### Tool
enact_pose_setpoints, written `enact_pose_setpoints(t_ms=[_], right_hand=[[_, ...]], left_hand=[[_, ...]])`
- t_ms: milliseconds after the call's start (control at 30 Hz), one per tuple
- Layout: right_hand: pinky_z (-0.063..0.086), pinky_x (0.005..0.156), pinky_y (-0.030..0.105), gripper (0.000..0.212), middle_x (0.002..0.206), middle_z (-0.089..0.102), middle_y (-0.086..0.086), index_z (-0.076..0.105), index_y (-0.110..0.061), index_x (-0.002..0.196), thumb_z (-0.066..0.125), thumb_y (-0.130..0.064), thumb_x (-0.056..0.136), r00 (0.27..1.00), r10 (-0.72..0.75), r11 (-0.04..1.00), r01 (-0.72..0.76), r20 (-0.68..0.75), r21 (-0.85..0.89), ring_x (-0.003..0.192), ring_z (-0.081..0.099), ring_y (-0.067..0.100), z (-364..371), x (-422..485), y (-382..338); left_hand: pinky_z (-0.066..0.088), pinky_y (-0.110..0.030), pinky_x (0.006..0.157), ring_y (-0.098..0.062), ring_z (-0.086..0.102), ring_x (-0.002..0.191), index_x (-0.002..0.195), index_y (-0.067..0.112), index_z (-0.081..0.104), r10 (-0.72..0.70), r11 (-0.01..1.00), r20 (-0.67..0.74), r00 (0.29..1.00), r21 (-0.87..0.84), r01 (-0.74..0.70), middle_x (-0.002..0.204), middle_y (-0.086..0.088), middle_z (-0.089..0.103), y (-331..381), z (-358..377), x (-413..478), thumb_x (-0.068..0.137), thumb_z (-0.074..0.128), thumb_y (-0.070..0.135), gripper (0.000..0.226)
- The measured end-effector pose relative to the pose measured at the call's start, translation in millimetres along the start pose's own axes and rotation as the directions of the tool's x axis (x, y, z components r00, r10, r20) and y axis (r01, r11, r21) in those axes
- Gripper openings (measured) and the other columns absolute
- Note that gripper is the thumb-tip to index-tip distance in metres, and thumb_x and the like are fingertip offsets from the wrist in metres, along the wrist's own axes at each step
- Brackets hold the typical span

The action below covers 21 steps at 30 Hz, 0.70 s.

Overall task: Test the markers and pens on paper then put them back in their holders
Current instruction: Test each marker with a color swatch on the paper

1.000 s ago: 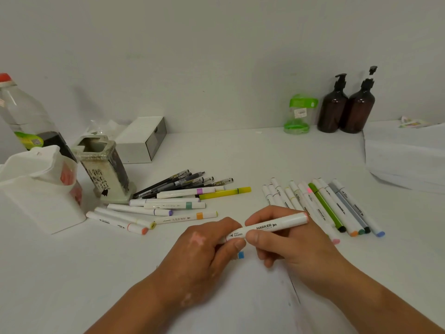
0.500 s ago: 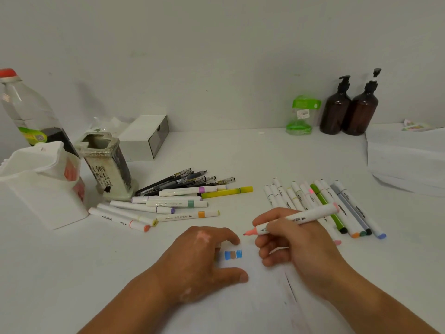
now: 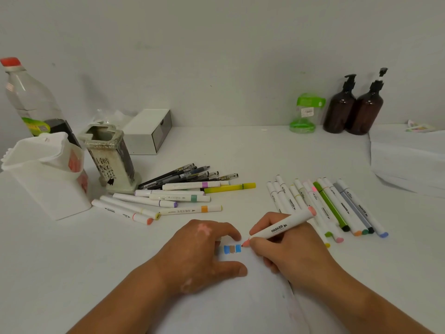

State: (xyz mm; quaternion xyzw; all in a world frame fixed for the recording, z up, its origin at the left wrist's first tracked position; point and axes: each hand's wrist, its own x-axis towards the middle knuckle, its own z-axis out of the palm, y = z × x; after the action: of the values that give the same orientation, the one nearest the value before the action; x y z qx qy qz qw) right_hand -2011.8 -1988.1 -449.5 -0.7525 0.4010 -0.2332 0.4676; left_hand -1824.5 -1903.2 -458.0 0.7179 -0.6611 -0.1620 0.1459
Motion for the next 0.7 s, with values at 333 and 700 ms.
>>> enact_pose_setpoints(t_ms=[333, 700], right_hand=[[0.046, 0.047, 0.015, 0.011, 0.057, 0.068, -0.001, 0.070, -0.026, 0.080, 0.078, -0.020, 0.084, 1.000, 0.000, 0.999, 0.001, 0.028, -0.038, 0.047, 0.061, 0.006, -1.3, 0.3, -0.1], [0.048, 0.048, 0.016, 0.010, 0.058, 0.068, 0.001, 0.069, -0.025, 0.078, 0.077, -0.021, 0.083, 0.999, 0.007, 0.998, -0.004, 0.045, -0.066, 0.047, 0.061, 0.007, -1.2, 2.1, 2.7]], left_hand=[[0.038, -0.009, 0.071, 0.008, 0.048, 0.091, 0.125, 0.052, 0.052, -0.009, 1.000, 0.006, 1.000, 0.006, 0.009, 0.105, 0.028, 0.053, -1.2, 0.9, 1.8, 0.067, 0.062, 0.082, 0.066], [0.037, -0.009, 0.067, 0.006, 0.050, 0.088, 0.125, 0.051, 0.054, -0.013, 1.000, 0.004, 1.000, 0.000, 0.013, 0.104, 0.026, 0.054, 1.0, -0.5, 0.7, 0.068, 0.065, 0.080, 0.065]])
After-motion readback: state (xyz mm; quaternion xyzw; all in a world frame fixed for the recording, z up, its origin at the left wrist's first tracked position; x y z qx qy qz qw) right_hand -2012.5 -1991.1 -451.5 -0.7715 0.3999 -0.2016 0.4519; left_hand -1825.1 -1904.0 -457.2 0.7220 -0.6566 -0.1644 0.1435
